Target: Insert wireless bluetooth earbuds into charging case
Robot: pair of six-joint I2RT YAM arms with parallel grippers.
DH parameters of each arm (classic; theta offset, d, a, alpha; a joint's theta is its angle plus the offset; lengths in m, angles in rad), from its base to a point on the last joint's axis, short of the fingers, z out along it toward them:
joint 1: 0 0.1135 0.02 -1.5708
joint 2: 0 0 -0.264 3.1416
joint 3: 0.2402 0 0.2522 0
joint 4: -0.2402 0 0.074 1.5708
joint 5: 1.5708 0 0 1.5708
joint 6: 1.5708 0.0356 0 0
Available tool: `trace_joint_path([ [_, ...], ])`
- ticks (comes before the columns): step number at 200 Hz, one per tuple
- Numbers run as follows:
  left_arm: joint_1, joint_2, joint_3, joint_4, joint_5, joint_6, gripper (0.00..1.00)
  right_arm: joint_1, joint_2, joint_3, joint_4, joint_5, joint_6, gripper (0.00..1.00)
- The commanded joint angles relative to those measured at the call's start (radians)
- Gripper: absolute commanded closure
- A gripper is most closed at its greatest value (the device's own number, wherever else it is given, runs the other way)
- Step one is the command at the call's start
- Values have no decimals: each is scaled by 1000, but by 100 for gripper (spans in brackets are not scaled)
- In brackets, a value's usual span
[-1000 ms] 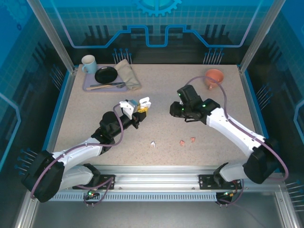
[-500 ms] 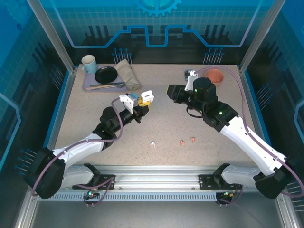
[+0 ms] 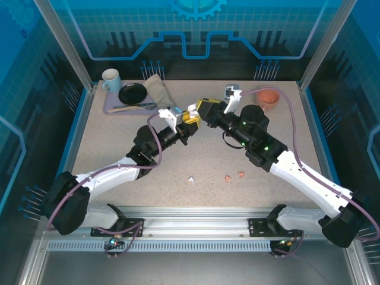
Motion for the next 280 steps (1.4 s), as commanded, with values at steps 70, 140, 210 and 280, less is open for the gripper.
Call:
trace_joint_path([
  [70,-14,21,69,77,-14,0,100,36,32,-39,151,61,37,71],
  [140,-16,16,81,78,-14,0,100,47,34,-62,158,78,52,72],
  [210,-16,18,85,78,-18,1,100,51,39,-69,157,77,68,72],
  [280,-16,24,88,82,-38,3,100,62,42,-84,149,90,74,73],
])
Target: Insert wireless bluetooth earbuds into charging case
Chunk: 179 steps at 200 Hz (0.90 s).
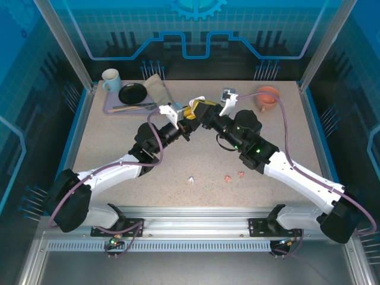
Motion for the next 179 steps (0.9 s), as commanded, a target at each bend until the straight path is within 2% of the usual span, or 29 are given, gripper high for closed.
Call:
trace_joint_path([
  [1,-7,1,39,55,-27,2,100,25,6,-19,15,22,8,73],
  [179,-8,-4,26,72,-70,8,100,115,27,-48,-48,121,-42,75],
])
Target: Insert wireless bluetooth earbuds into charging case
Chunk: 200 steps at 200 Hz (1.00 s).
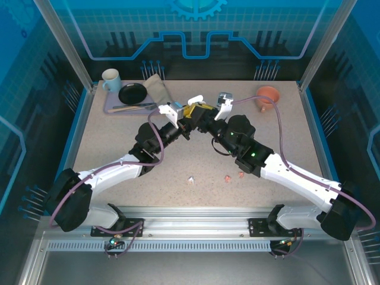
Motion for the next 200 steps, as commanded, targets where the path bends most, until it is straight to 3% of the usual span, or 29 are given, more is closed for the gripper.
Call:
trace_joint_path([
  [1,-8,-10,25,73,-21,6,100,40,12,-31,-57,-15,-8,75],
  [45,-8,-12,20,75,-20,0,100,42,27,-8,-143,-8,-9,74],
  [82,-8,-17,14,73,-18,-3,100,31,42,39,-195,-4,-4,64],
  [149,-9,-28,-3,70,-23,-3,100,5,52,75,-212,-21,18,58],
  [200,-10,-30,-16,79,-27,-5,100,-25,36,83,-223,-50,51,42],
])
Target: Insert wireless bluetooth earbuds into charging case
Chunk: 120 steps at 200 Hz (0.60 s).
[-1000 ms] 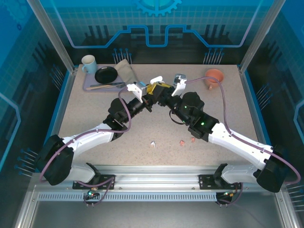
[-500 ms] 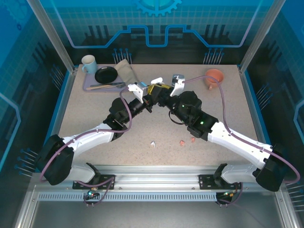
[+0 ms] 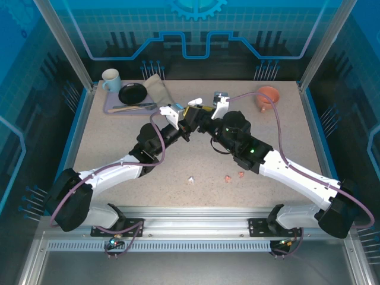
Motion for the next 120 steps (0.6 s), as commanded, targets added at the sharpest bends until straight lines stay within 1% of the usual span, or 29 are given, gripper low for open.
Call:
trace_joint_path([
  [1,-10,-31,2,118,-2,-3,100,-17,7,12,-80,-26,27,42],
  [8,-10,-32,1,118,-3,-3,100,-20,4,12,-80,-27,29,40],
  [48,-10,-34,-4,123,-2,-4,100,-36,-6,14,-87,-43,40,39],
  [120,-10,-39,-9,119,-2,-7,100,-51,-11,-1,-95,-61,68,41],
])
